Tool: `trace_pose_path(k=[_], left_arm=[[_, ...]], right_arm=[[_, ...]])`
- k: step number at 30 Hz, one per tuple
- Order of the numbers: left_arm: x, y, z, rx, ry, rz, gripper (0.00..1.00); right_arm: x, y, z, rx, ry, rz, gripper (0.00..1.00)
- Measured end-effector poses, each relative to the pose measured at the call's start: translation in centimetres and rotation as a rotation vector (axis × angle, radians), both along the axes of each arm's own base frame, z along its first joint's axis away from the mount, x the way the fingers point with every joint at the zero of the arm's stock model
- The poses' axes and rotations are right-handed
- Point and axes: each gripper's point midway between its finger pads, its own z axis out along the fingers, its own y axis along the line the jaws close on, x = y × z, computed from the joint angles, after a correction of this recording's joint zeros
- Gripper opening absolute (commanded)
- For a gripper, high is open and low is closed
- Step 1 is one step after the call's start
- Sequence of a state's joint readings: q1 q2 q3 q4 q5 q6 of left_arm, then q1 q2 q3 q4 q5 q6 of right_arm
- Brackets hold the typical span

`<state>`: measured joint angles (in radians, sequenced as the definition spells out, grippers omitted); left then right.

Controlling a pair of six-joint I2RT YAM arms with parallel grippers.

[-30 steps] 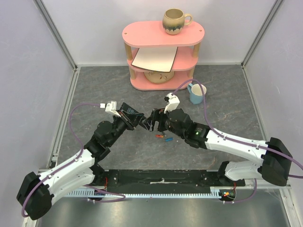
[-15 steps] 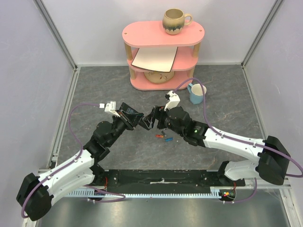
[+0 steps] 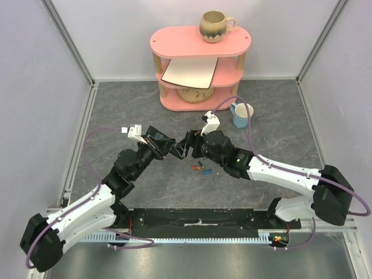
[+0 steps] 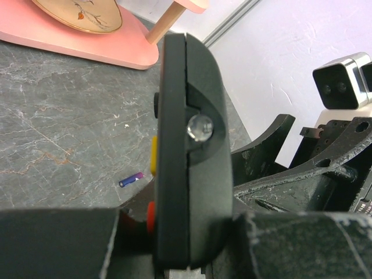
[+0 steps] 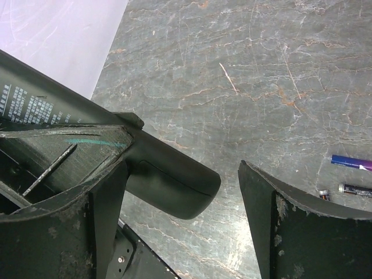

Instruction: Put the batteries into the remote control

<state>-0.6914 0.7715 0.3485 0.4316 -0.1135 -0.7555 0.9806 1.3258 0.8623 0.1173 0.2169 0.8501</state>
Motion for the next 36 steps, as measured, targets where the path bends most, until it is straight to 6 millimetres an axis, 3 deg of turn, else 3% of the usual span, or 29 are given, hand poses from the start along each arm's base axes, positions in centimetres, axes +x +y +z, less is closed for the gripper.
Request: trace_pose_path(k=[19,36], left_arm=[[0.4,0.7,-0.2,0.045,-0.023,0.039,0.02],[0.4,1.1,0.1,0.062,-0.046,0.049,0.02]], right_arm=[[0.1,0.9,-0.5,0.020,0.057,0.007,0.72],[-0.1,0.6,-0.3,0.018,0.068,0.005,0.75]])
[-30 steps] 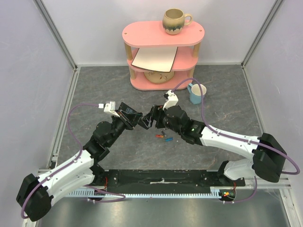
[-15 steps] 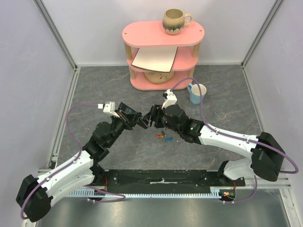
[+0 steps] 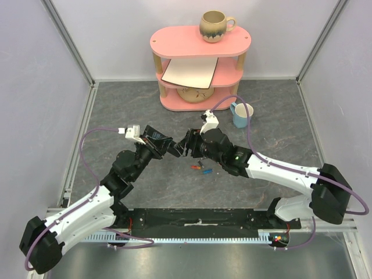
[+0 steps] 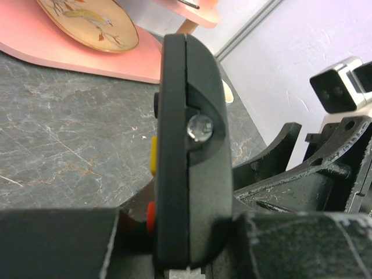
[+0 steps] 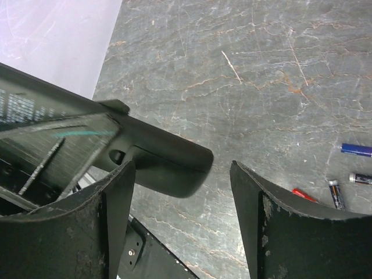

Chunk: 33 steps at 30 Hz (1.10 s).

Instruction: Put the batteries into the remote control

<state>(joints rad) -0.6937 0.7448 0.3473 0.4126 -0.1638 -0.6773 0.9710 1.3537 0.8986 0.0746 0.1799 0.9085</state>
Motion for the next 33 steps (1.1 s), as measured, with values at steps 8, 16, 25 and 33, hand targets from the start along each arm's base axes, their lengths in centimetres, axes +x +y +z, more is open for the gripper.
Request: trace_pose_path(k=[8,16,25,33], left_arm=[[0.2,0.6,0.6,-0.004,-0.020,0.033,0.02],[0.4,0.8,0.5,0.002,-0.020,0.046,0.02],[0.6,0.7,0.0,0.019,-0.014,0.047,0.02],[0.7,0.8,-0.1,0.031,-0.019,0.052,0.02]], right_arm=[[-0.4,-0.7,-0.2,-0.021,0.014,-0.003,0.80],[-0.5,-0.3,0.2,0.005,0.022,0.002,0.85],[-0.3,0.8,0.7,0.035,0.041,0.015,0.83],[0.1,1.6,0.4,0.045,0.060,0.016,0.81]])
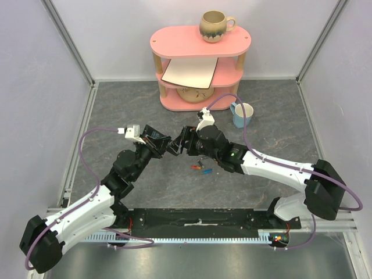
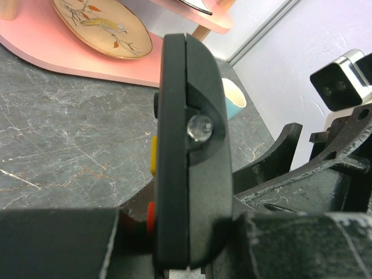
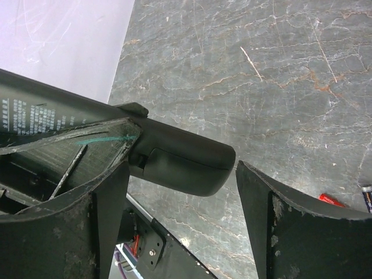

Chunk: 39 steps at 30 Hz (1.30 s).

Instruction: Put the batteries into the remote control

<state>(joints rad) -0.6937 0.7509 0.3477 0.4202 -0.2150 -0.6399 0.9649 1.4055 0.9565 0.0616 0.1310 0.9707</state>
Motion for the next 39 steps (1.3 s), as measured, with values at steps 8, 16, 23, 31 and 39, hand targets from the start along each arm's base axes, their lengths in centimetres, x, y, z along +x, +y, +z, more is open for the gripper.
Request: trace_pose_path(k=[8,16,23,31,39], left_arm=[[0.0,0.0,0.0,0.003,-0.001,-0.001,0.02],[0.1,0.0,-0.2,0.010,0.001,0.006,0.02],[0.4,0.2,-0.7,0.032,0.007,0.019,0.02],[0.5,0.2,-1.0,0.053,0.004,0.021,0.02],[0.5,0.3,-1.1,0.062,0.003,0.023,0.02]], right_arm=[[0.8,-0.3,-0.5,0.006,0.019,-0.026,0.81],[1.2,-0.2,-0.8,0.014,0.033,-0.034,0.80],[1.3,0.1,-1.3,0.018,0.048,-0.027,0.79],[1.3,0.3,-1.6,0.021,0.062,-0.023,0.75],[1.3,0.2,-1.8,0.016,0.068,-0.019,0.73]])
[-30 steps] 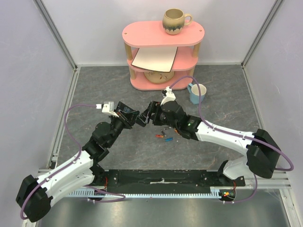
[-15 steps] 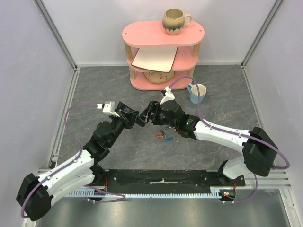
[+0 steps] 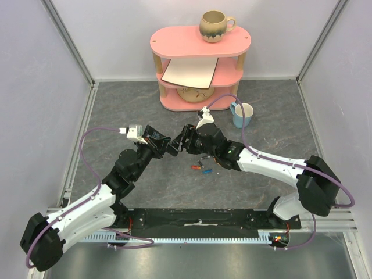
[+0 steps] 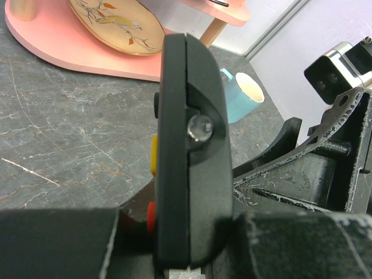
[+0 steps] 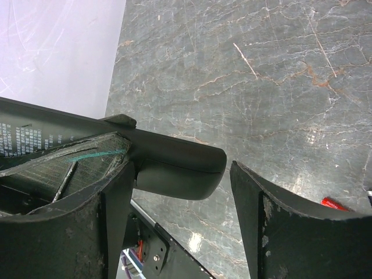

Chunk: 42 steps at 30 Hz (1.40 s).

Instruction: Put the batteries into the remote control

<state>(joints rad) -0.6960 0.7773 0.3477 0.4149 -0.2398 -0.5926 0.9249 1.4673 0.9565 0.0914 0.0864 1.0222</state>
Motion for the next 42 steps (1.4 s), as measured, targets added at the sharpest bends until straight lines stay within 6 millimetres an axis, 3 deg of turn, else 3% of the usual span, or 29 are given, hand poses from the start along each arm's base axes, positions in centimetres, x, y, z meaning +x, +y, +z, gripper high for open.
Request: trace_pose_path(k=[25,31,37,42], left_arm=[[0.0,0.1,0.2,-0.002,-0.007,0.004,0.02],[0.1,0.5,0.7,-0.005,-0.023,0.026,0.02],[0.2,0.5,1.1,-0.012,-0.031,0.028,0.02],[0.0,0.3,1.7,-0.031,-0.045,0.015,0.02]], right_arm=[[0.0,-0.5,0.0,-0.012,0.007,-0.005,0.74],[-0.2,-2.0,-1.6,-0.067,0.036,-0.022,0.74],[-0.5,-3.0,-2.4,-0.088,0.044,-0.035,0.86],[-0.9,-3.7,-0.8,-0.058,0.005,-0.033,0.90]])
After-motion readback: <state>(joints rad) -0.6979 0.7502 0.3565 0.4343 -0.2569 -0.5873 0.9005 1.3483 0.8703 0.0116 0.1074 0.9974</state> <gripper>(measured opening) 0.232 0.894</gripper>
